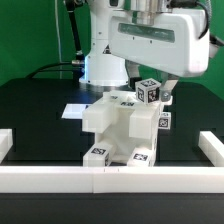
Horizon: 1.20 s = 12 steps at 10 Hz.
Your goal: Assemble chair
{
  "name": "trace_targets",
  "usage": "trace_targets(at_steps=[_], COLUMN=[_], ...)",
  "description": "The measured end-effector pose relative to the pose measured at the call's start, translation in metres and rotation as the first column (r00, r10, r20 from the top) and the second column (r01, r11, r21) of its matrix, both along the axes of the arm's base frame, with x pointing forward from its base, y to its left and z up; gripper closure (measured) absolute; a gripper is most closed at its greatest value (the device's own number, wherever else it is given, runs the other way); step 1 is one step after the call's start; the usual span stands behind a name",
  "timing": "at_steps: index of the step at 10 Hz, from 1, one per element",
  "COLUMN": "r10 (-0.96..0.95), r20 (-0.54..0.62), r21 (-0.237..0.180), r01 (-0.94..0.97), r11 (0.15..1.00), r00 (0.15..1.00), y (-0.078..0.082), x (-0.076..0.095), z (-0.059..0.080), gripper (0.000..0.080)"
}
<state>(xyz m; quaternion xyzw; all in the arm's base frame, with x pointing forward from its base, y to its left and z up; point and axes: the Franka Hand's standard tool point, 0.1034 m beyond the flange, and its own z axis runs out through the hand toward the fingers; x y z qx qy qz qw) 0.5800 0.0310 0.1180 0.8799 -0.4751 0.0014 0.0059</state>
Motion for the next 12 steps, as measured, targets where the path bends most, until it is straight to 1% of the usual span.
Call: trace_targets(at_steps=[1,2,3,5,7,9,10,12], r10=[0.112,0.175,0.290,0.447,0.553,0.677,0.711,0.793], r20=[0.006,0.006,0.008,0.008,0.010,0.008,0.006,0.002], r21=[-0.001,-0.001,-0.003,-0.004,-0.005,-0.006,-0.007,-0.008], r01=[-0.112,-0.175,-0.290,-0.447,-0.553,-0.677,-0.711,-0.793], r11=[0.994,0.985,0.957,0.895,0.833,0.736,0.703,0.609], r00=[0.994,0.985,0.957,0.895,0.833,0.736,0.703,0.609], y=[0.0008,0.0022,0.0030,0.0053,0.0056,0.0025,0.0014,0.0002], x=[0.0014,0.0015,0.0022,0.0028,0.0035,0.0037,0.0038,0.0038], z=[0.0004,0.0003,0.0005,0.0011,0.0032,0.0034,0.0034,0.0034], gripper=[0.0161,0.0151,0.0151,0.0150,0.0150,0.0150,0.0150,0.0150])
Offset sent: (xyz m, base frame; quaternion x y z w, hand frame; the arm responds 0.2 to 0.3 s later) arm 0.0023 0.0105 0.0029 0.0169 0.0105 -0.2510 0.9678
